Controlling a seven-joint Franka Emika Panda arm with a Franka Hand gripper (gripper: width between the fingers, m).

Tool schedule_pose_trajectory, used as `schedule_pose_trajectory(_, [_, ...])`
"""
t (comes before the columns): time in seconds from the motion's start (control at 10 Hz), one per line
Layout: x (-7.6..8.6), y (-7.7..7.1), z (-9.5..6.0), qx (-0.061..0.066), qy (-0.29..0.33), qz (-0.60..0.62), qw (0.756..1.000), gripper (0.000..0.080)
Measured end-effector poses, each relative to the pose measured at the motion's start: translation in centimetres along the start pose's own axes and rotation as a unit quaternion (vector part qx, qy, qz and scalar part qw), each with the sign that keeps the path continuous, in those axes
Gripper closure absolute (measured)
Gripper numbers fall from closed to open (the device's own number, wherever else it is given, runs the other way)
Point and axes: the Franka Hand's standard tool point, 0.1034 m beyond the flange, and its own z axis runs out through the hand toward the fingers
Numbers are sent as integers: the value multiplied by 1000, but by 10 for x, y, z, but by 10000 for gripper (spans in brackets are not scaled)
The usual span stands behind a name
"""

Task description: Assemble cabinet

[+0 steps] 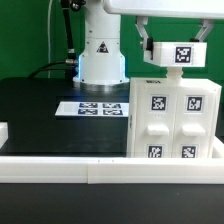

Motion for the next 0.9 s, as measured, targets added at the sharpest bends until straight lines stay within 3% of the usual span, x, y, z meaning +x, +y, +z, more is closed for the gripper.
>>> schedule_pose_trajectory(0.9, [-1, 0, 6, 0, 17, -15, 1000, 239])
